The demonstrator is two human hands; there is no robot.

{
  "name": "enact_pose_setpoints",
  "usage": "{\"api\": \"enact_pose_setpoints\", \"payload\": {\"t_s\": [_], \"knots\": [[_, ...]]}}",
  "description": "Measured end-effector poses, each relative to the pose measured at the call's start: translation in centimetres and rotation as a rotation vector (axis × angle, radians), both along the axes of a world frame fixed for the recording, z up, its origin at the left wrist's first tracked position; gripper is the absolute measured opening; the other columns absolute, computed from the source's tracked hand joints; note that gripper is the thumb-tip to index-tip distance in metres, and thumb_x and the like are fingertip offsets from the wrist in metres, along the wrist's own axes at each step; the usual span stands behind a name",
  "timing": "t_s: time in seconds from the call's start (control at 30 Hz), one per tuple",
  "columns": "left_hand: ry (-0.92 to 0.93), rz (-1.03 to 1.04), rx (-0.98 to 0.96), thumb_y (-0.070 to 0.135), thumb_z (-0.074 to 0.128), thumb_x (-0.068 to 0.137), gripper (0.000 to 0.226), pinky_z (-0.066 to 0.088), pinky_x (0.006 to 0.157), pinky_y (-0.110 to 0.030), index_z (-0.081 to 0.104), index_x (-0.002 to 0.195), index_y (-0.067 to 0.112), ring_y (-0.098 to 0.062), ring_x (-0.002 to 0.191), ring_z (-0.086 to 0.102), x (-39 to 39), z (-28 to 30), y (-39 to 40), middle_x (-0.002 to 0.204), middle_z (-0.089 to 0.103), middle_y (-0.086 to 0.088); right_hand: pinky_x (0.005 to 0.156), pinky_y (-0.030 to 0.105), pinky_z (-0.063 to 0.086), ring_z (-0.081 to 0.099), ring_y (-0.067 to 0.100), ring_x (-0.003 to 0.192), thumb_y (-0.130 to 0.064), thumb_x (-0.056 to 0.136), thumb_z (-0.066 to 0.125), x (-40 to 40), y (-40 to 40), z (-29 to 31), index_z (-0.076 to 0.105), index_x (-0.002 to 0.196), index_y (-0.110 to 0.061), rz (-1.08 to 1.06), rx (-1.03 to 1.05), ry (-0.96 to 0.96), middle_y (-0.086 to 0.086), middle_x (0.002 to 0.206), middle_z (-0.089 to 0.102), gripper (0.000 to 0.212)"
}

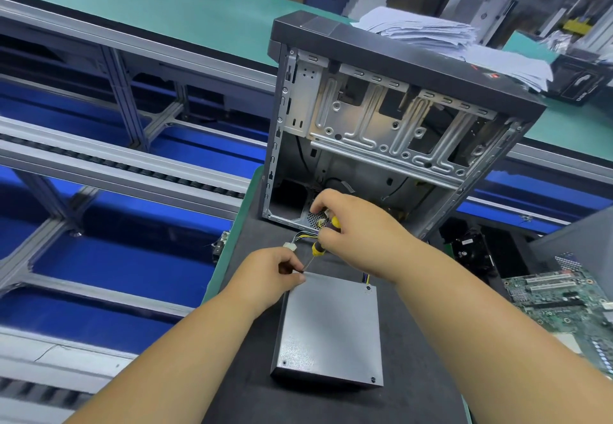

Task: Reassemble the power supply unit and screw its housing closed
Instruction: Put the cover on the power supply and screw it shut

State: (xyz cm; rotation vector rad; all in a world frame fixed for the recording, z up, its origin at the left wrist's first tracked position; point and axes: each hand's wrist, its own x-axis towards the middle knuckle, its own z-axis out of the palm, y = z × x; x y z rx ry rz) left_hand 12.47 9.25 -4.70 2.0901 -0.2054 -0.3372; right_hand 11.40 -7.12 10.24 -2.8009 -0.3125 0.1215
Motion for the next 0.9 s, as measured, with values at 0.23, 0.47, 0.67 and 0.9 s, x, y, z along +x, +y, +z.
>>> {"api": "enact_pose_setpoints", "payload": {"t_s": [0.23,0.47,0.67,0.9], "knots": [[-0.004,-0.002,0.008,0.033,0.080,0.078,0.011,0.041,0.061,-0.012,0.069,0.079,0.035,0.001,0.069,0.060,-0.1,0.0,0.0,0.074,0.066,0.012,0.056,0.031,0.037,0.056,0.018,0.076,-0.046,0.098,0.040,0.2,0.4,-1.0,0.051,0.120,-0.026,-0.045,-0.193,-0.141,-0.008,0.079,0.059,0.031],[0.008,0.005,0.040,0.035,0.080,0.078,0.012,0.039,0.060,-0.012,0.069,0.082,0.036,0.000,0.072,0.061,-0.2,0.2,0.0,0.077,0.066,0.013,0.050,0.029,0.034,0.053,0.016,0.066,-0.051,0.098,0.043,0.0,0.6,-0.8,0.049,0.117,-0.028,-0.027,-0.245,-0.206,-0.007,0.067,0.052,0.031],[0.018,0.000,0.031,0.033,0.081,0.078,0.013,0.038,0.057,-0.010,0.068,0.081,0.035,0.001,0.068,0.060,-0.3,0.5,-0.1,0.075,0.065,0.012,0.065,0.031,0.041,0.051,0.015,0.084,-0.030,0.092,0.048,-0.2,0.4,-0.6,0.064,0.104,-0.028,0.044,-0.083,-0.109,-0.009,0.089,0.049,0.021],[0.024,0.001,0.043,0.033,0.080,0.079,0.012,0.041,0.060,-0.013,0.068,0.084,0.035,-0.002,0.074,0.061,-0.4,0.7,-0.2,0.080,0.066,0.010,0.054,0.030,0.039,0.055,0.014,0.071,-0.044,0.097,0.040,-0.5,0.3,-1.4,0.049,0.119,-0.029,-0.003,-0.153,-0.180,-0.007,0.078,0.059,0.028]]}}
